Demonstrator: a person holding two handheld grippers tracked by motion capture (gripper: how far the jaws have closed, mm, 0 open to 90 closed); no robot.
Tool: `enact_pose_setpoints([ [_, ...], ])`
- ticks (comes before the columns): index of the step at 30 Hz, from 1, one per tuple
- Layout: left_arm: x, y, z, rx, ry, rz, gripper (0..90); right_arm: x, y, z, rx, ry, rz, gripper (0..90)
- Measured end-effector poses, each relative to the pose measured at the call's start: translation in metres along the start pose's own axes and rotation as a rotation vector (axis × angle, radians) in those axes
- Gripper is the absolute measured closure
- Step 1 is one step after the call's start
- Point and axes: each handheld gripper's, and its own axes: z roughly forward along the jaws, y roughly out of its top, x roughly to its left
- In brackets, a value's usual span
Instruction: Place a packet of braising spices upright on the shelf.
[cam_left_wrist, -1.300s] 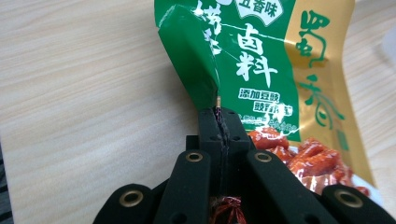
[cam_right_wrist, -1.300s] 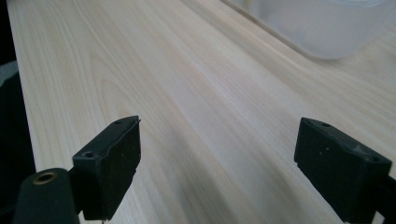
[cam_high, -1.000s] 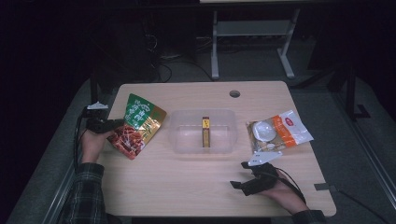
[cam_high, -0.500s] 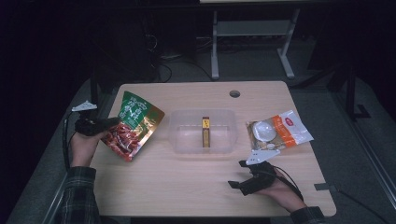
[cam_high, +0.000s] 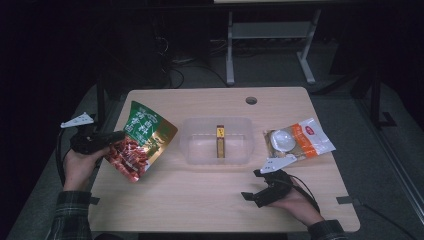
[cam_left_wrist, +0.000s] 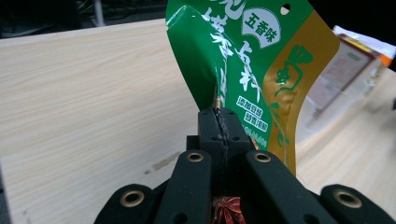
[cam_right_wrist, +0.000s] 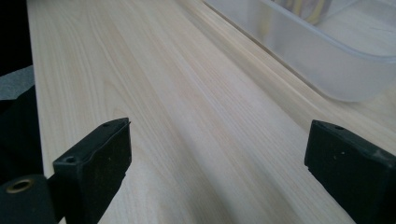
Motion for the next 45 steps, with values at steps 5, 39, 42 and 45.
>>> enact_pose_setpoints([
  [5, -0.015, 0.002, 0.000, -0.002, -0.046, 0.028, 90.0, 0.001, 0.006, 0.000, -0.034, 0.010, -0.007, 12.4],
  [39, -0.120, -0.008, 0.055, 0.034, -0.319, 0.119, 90.0, 0.030, 0.055, 0.029, -0.165, 0.151, -0.115, 21.6],
  [42, -0.124, -0.009, 0.058, 0.034, -0.327, 0.122, 90.0, 0.031, 0.060, 0.030, -0.191, 0.168, -0.111, 25.7],
  [45, -0.126, -0.009, 0.061, 0.028, -0.334, 0.122, 90.0, 0.031, 0.063, 0.031, -0.207, 0.178, -0.100, 30.1],
])
